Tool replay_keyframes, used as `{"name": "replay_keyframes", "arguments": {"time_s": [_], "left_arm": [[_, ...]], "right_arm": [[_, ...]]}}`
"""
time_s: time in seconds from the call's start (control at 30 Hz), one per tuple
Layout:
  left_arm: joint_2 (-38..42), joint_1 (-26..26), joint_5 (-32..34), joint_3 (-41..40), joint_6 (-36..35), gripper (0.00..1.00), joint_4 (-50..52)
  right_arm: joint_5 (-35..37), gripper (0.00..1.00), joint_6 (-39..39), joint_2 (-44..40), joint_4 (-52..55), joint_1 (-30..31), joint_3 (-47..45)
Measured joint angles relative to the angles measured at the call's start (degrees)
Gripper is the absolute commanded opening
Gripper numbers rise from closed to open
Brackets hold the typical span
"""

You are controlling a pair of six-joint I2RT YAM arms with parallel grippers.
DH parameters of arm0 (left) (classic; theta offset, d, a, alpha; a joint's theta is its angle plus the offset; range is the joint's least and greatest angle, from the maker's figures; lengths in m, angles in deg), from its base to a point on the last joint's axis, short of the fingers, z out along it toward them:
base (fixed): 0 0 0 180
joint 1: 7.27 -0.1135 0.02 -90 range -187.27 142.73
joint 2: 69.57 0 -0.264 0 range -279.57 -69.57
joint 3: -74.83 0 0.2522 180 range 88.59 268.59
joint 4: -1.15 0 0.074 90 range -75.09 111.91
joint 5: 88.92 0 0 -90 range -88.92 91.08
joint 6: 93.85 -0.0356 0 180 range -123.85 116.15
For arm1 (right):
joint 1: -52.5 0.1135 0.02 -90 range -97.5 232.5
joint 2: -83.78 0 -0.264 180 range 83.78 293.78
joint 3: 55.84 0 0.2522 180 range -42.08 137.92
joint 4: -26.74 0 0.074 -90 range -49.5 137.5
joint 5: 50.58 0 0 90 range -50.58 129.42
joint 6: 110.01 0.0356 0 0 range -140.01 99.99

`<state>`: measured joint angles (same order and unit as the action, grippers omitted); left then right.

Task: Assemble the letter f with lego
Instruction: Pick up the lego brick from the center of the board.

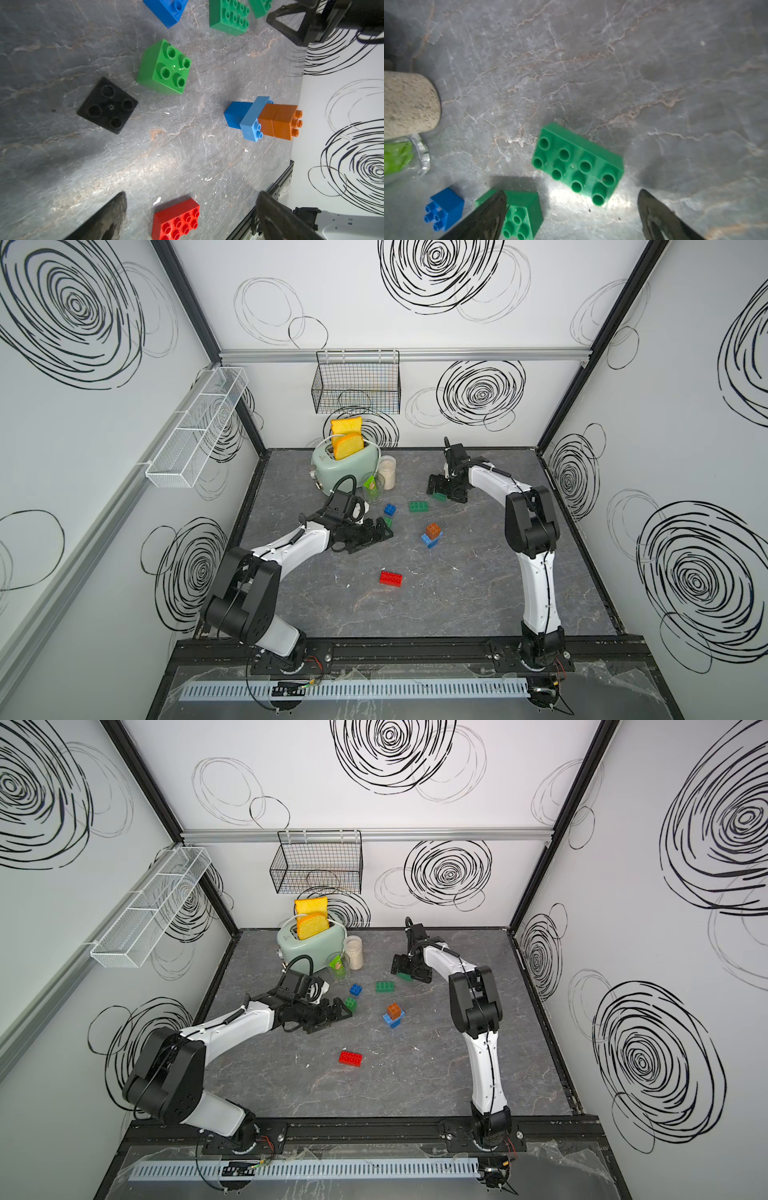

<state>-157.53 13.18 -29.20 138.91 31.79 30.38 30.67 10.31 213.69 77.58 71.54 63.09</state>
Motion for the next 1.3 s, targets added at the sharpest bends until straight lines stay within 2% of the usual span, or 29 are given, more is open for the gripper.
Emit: {"name": "replay_keyframes", "arguments": {"time_s": [0.13, 0.4, 0.8, 1.13, 1.3], "left_arm": [[-0.66, 0.0, 0.17, 0.0, 0.39, 0.99, 0.15], [-0.87, 0.0, 0.48, 0.0, 0.85, 0.98, 0.33], [-0.9, 0.0, 1.22, 0.0, 1.03, 0.98, 1.62], [-0.85, 0.0, 1.25, 0.0, 1.03, 0.98, 1.77], [-0.59, 0.0, 1.44, 0.0, 1.01, 0.97, 2.86]], "right_arm": [[0.0, 1.0, 2.64, 2.27, -0.48, 0.22, 3.34], [1.99, 0.93, 6.23, 4.55, -1.81, 0.94, 5.07], [11.04, 0.83, 4.98, 7.43, -1.99, 5.38, 8.57], [18.71, 0.7, 0.94, 8.26, -1.97, 7.63, 8.57], [19.34, 0.58, 0.07, 8.33, -2.36, 7.67, 8.52]]}}
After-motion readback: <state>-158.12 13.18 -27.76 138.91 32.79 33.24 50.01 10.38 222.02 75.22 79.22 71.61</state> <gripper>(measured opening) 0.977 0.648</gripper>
